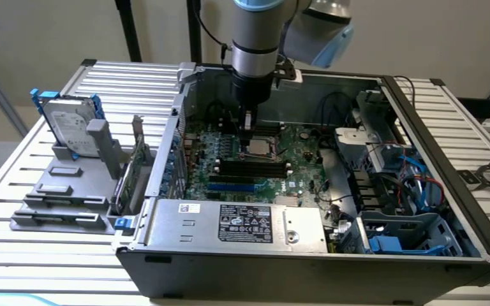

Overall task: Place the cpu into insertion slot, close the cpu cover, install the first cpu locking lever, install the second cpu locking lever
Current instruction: 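Place the cpu into insertion slot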

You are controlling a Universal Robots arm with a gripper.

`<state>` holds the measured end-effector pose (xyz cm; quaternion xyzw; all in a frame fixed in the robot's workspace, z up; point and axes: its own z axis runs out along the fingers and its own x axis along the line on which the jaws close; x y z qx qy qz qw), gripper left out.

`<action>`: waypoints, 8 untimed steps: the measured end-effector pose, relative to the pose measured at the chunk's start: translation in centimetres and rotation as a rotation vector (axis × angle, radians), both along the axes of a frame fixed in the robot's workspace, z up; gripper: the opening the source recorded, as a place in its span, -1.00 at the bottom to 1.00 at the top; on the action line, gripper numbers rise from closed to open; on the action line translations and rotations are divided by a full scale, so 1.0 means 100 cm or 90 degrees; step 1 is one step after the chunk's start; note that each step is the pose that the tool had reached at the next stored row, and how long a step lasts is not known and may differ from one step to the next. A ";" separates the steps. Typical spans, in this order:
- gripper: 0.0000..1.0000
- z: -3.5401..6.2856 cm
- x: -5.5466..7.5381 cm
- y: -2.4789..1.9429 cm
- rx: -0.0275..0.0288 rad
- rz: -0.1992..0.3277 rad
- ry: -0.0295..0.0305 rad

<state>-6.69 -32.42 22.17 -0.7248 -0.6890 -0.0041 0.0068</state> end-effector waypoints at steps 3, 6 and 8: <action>-0.64 0.0044 -0.013 -0.0011 0.0002 0.000 0.0000; -0.79 0.0070 -0.020 -0.0023 0.0004 0.000 0.0000; -0.79 0.0070 -0.020 -0.0023 0.0005 0.000 0.0001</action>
